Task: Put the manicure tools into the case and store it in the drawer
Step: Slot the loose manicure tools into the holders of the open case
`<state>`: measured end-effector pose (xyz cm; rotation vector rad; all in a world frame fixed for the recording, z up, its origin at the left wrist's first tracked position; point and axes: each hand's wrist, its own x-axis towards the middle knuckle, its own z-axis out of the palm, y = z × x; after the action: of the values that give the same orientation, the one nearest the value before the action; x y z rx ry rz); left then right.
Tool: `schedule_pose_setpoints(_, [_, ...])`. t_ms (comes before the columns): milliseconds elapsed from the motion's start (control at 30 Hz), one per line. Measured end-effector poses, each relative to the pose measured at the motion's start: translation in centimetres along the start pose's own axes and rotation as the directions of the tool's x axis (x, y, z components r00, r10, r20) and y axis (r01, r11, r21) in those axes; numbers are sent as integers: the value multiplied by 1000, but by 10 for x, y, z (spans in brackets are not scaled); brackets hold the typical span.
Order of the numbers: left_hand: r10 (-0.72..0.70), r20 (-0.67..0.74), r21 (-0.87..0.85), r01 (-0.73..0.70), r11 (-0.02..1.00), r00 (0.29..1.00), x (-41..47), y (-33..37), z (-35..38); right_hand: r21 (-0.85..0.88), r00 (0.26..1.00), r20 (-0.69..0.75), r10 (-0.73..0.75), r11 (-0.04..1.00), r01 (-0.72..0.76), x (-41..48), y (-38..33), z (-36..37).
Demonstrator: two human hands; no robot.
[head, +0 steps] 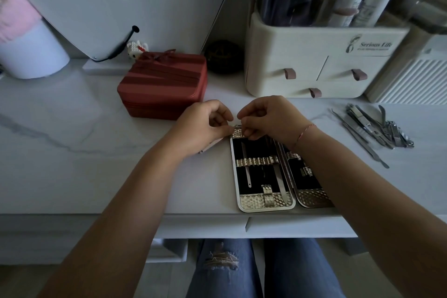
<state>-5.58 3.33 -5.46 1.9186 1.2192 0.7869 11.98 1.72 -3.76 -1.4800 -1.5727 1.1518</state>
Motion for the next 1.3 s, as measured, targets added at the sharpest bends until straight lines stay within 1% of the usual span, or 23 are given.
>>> schedule_pose_setpoints(67, [3,-38,-17,-4,1000,999,0,4,1,22,1000,6,2,1000,-2,0,-2,0])
schedule_pose_setpoints(133, [14,-75,-84,-20,996,997,0,8,2,72,1000,13,7,997,-8,-1,-4,0])
schedule_pose_setpoints(233, [21,-115,-184,-42,982,993,0,11,3,206,998,51,25,978,-35,-3,-7,0])
schedule_pose_setpoints(300, [24,-117,-227,-50,973,993,0,11,3,299,996,81,43,952,-66,-3,-9,-1])
schedule_pose_setpoints(367, [33,-104,-248,-58,967,994,0,11,3,359,995,81,63,929,-88,-4,-10,-3])
schedule_pose_setpoints(433, [41,-105,-221,-64,973,994,1,10,3,397,995,55,89,912,-104,-3,-9,-7])
schedule_pose_setpoints(500, [56,-101,-87,-65,994,993,2,6,3,388,994,47,100,915,-111,-3,-9,-11])
schedule_pose_setpoints(567, [74,-56,59,-70,996,996,3,3,3,348,993,76,94,930,-115,-4,-8,-12])
schedule_pose_setpoints(633, [81,-27,118,-77,990,996,3,2,4,289,992,93,88,951,-112,-6,-7,-11])
schedule_pose_setpoints(767, [84,-14,111,-82,990,996,3,3,2,185,997,51,60,980,-69,-4,-6,-8])
schedule_pose_setpoints(933, [79,-10,100,-77,992,997,3,5,1,150,999,-1,32,988,-31,-1,-4,-3])
schedule_pose_setpoints(1067, [77,-9,119,-75,990,997,3,5,1,146,1000,-7,25,989,-23,1,-5,-1])
schedule_pose_setpoints(1300, [69,0,182,-68,981,998,2,6,1,81,1000,-5,15,997,-15,3,-3,2])
